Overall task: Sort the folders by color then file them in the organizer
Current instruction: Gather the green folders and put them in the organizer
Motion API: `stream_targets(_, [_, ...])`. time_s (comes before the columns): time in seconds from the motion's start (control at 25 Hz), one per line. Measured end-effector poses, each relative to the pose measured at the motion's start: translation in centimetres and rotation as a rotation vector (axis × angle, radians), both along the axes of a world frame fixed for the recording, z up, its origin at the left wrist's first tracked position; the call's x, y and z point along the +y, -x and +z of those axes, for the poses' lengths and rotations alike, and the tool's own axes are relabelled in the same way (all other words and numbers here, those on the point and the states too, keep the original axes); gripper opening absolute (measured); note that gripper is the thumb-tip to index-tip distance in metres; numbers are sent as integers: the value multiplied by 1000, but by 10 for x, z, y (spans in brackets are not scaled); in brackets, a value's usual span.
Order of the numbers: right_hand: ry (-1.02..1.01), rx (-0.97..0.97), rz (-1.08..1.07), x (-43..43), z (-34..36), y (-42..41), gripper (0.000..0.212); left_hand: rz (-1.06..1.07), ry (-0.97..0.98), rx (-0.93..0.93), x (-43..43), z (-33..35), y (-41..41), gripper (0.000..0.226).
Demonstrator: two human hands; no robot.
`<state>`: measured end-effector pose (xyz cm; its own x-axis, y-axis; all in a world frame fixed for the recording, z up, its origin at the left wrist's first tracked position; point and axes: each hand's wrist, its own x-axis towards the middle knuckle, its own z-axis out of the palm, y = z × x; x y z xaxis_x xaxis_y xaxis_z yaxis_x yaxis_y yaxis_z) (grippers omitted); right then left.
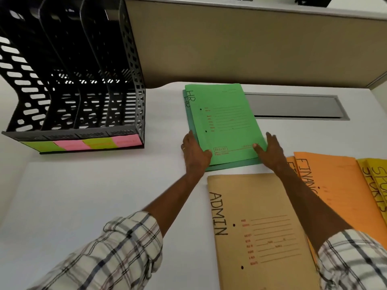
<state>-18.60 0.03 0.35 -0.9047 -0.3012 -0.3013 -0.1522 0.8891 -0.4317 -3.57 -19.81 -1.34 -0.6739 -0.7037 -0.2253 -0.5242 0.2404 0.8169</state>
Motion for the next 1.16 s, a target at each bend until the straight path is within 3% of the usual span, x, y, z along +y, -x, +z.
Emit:
stream_targets(0.12, [-196, 1, 108, -6, -11, 6, 82, 84, -322, 17, -9, 6, 17, 94])
stream_targets(0.24, [-141, 7, 69, -14, -6, 14, 82, 200, -636, 132, -20, 16, 28, 67])
stream_targets(0.32, [-38, -20, 28, -11, -2, 17, 80, 224, -734, 212, -27, 19, 32, 54])
stream_targets(0.44, [357, -163, -209, -6, 3, 10, 72, 225, -826, 343, -36, 30, 34, 55])
stream_targets(0.56, [609, -220, -365, -12, 15, -1, 63, 181, -819, 408, -40, 45, 28, 58])
stream_targets(0.72, [622, -68, -347, -13, 39, -14, 53, 140, -846, 474, -42, 66, -1, 54])
stream_targets(0.8, [697, -104, -348, -9, 54, -29, 54, 79, -835, 483, -42, 72, -28, 50])
stream_targets(0.96, [731, -205, -269, -5, 70, -87, 59, -38, -626, 473, -40, 69, -95, 52])
stream_targets(1.16, [705, -168, -247, -8, 68, -172, 51, -78, -345, 421, -31, 59, -170, 57])
